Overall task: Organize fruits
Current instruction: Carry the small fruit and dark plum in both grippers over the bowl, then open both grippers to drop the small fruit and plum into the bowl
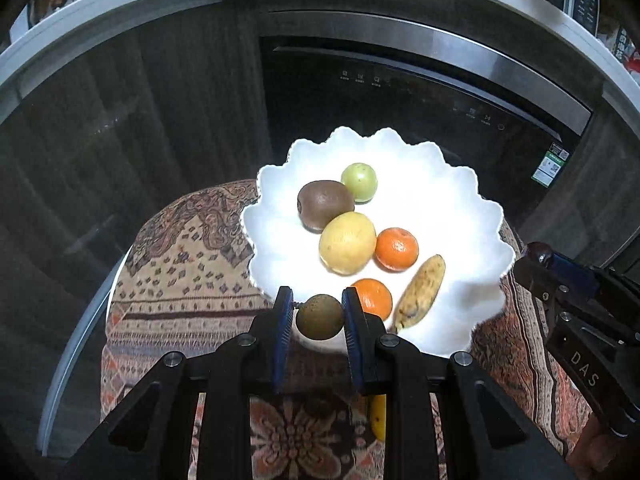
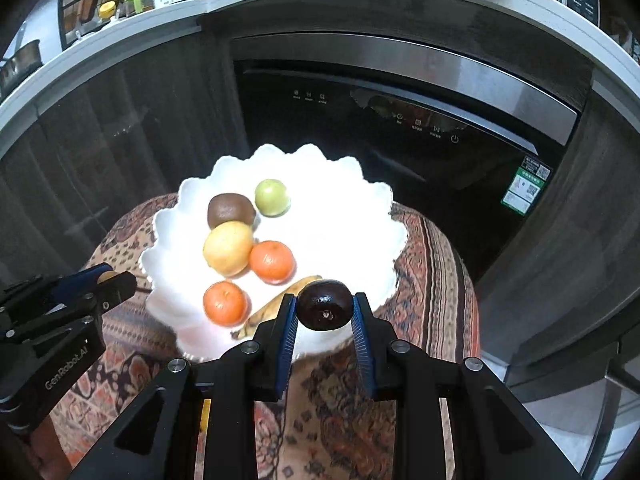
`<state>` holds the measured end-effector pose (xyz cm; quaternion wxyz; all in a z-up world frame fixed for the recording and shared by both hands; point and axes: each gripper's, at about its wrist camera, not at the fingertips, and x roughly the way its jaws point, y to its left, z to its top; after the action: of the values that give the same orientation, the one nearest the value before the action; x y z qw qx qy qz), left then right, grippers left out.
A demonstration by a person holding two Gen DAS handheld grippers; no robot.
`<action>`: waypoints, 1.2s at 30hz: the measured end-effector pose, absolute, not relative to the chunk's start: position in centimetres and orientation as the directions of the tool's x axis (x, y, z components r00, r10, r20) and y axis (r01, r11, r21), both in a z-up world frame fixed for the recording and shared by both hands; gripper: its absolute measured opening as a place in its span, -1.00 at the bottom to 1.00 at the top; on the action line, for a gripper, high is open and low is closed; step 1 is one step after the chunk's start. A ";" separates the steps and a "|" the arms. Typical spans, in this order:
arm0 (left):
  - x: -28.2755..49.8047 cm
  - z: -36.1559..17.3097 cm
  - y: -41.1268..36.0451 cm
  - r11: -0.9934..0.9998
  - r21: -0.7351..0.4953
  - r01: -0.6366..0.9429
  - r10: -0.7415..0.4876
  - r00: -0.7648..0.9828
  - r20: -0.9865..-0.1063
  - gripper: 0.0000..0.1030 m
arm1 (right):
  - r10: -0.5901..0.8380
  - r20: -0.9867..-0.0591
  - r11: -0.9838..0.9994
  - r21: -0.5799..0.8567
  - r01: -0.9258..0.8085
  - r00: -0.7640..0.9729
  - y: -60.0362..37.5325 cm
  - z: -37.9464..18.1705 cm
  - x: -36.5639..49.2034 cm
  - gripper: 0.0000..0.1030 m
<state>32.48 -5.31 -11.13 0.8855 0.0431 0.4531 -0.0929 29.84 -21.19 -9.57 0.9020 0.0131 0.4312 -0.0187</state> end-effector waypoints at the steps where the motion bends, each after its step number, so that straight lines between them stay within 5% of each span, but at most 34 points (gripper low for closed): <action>1: 32.9 -11.3 -5.4 0.979 -0.005 0.204 -0.123 0.570 -0.813 -0.51 | -0.024 -0.780 0.999 0.005 0.045 0.625 -21.3 -9.7 30.2 -0.44; 17: 37.3 -14.6 -6.1 0.977 -0.011 0.212 -0.117 0.498 -0.859 -0.48 | -0.031 -0.821 0.997 0.014 0.074 0.570 -22.4 -12.5 35.0 -0.44; 21: 37.4 -14.9 -6.2 0.975 -0.010 0.220 -0.119 0.487 -0.865 -0.19 | -0.047 -0.820 0.996 0.002 0.085 0.570 -22.6 -12.6 35.1 -0.42; 23: 37.4 -14.8 -6.2 0.975 0.000 0.220 -0.111 0.491 -0.864 -0.14 | -0.055 -0.816 0.996 -0.007 0.086 0.575 -22.6 -12.4 35.1 -0.34; 25: 37.3 -14.6 -6.1 0.977 0.004 0.213 -0.104 0.495 -0.862 -0.01 | -0.076 -0.808 0.995 -0.022 0.098 0.585 -22.6 -12.1 34.9 0.10; 28: 37.0 -14.0 -5.8 0.979 0.012 0.201 -0.094 0.509 -0.856 0.18 | -0.089 -0.794 0.994 -0.028 0.110 0.601 -22.6 -11.4 34.5 0.31; 36: 35.6 -11.6 -4.9 0.983 0.044 0.177 -0.059 0.537 -0.842 0.44 | -0.091 -0.776 0.993 -0.025 0.114 0.624 -22.2 -9.6 33.0 0.40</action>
<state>35.55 -4.94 -11.56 0.8744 0.0620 0.4764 -0.0672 33.04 -22.17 -9.57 0.9011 0.0135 0.4297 -0.0570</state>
